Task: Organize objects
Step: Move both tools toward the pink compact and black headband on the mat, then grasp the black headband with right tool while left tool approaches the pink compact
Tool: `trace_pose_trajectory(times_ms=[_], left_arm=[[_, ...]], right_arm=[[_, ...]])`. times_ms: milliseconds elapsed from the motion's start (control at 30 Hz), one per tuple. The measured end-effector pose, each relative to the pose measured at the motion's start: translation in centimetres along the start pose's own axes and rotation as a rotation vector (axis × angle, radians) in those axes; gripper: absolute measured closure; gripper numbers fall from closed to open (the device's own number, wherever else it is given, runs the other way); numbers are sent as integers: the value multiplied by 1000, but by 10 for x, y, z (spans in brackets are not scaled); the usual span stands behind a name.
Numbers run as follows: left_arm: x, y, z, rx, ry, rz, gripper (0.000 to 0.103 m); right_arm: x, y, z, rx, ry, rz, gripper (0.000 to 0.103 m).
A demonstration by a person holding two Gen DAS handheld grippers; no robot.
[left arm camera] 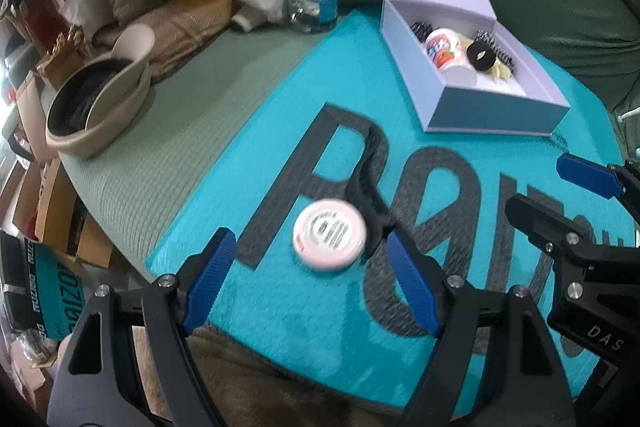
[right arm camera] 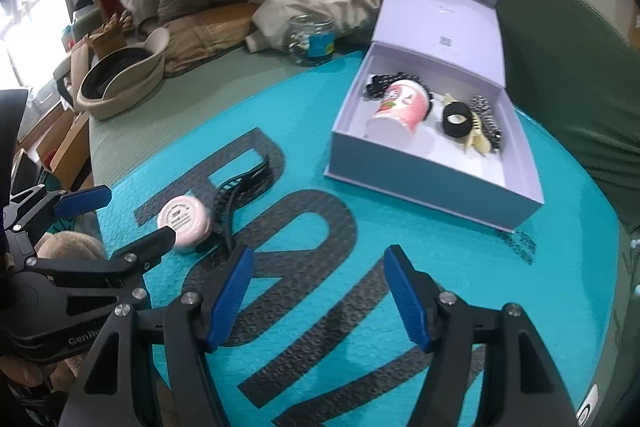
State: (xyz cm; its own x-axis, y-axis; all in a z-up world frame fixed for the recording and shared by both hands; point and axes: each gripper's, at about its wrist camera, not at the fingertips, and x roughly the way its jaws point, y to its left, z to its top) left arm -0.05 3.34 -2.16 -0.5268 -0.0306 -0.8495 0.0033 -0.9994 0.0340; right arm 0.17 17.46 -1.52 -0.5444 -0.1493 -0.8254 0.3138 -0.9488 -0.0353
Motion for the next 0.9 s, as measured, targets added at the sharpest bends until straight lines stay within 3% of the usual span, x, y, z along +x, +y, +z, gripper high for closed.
trace_pose_trajectory(times_ms=[733,900], left_arm=[[26,30,-35,-38,83,38,26],[36,41,-38,-97,137,-29,26]], right_arm=[[43,36,-13,-97,61,111,34],[52,41,-8,-117,63,150,36]])
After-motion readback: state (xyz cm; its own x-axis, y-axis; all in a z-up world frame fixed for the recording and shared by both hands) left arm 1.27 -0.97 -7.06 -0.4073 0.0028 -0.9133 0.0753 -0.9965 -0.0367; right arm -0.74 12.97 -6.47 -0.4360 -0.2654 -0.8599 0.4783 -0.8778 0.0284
